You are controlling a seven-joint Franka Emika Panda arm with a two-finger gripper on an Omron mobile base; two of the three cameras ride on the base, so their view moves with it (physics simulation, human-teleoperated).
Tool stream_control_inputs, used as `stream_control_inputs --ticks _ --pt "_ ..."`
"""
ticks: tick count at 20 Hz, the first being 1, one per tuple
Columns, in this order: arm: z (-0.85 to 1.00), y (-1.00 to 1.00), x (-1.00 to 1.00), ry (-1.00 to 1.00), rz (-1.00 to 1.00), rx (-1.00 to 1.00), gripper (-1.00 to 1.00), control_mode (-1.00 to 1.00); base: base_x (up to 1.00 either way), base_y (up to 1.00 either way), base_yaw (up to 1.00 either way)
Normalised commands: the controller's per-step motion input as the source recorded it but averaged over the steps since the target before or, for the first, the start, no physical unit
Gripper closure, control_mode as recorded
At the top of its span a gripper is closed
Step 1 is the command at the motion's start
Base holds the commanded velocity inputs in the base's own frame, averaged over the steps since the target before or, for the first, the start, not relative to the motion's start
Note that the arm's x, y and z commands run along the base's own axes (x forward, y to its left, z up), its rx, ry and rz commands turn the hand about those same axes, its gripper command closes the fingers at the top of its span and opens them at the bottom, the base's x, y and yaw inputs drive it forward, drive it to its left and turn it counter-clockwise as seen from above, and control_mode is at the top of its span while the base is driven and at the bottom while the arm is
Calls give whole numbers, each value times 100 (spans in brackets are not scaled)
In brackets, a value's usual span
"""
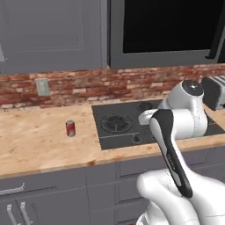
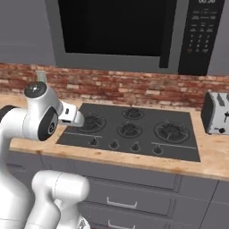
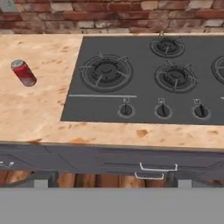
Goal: Four empty soda cans are scattered around the kitchen. Gather all the cans and cluster them next to the stove for recycling.
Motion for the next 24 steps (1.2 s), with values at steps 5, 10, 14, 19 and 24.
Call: stream_control_inputs --ticks 5,10,14,19,24 --pt "0 0 0 0 0 0 -100 100 -53 98 0" --pt "0 0 0 0 0 0 -100 100 43 89 0" --pt "0 0 0 0 0 0 -100 100 41 67 0" --pt "0 0 0 0 0 0 -100 100 43 5 0" --pt "-29 -33 57 14 -3 -2 -100 -100 0 0 0"
